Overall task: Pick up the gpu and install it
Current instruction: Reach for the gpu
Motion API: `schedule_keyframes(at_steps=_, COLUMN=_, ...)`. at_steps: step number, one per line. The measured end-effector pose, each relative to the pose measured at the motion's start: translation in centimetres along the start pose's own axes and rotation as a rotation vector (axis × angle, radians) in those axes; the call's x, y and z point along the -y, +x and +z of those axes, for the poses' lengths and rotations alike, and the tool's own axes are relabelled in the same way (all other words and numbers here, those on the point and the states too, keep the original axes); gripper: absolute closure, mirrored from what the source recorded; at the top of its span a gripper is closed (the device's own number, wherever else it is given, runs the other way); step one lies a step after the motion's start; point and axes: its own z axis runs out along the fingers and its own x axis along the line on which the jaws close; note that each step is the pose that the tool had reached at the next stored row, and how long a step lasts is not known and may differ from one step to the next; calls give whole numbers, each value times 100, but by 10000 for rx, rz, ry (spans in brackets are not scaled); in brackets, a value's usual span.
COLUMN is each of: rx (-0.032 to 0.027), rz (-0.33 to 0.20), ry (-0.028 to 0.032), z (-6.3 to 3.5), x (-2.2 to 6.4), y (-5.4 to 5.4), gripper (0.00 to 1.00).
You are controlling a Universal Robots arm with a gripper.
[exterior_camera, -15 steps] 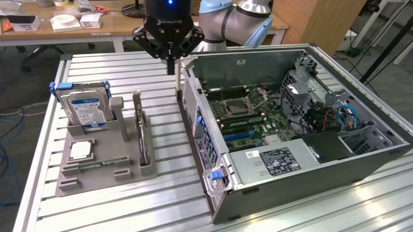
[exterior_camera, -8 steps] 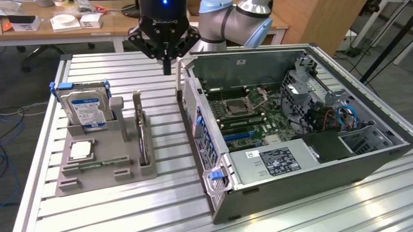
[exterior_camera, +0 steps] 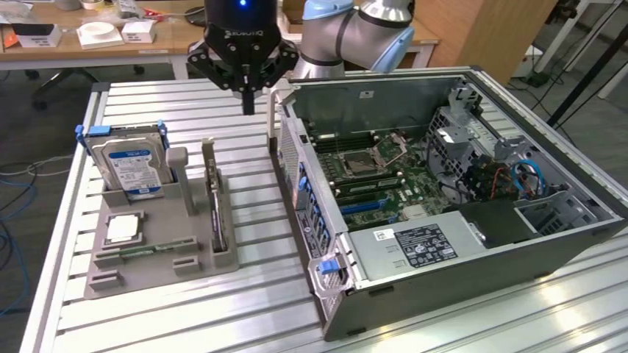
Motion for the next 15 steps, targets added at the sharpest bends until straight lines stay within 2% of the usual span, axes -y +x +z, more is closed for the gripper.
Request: schedule_keyframes(at_steps=15, rx=0, rz=-1, ry=0, z=-4, x=11, y=141, gripper=89)
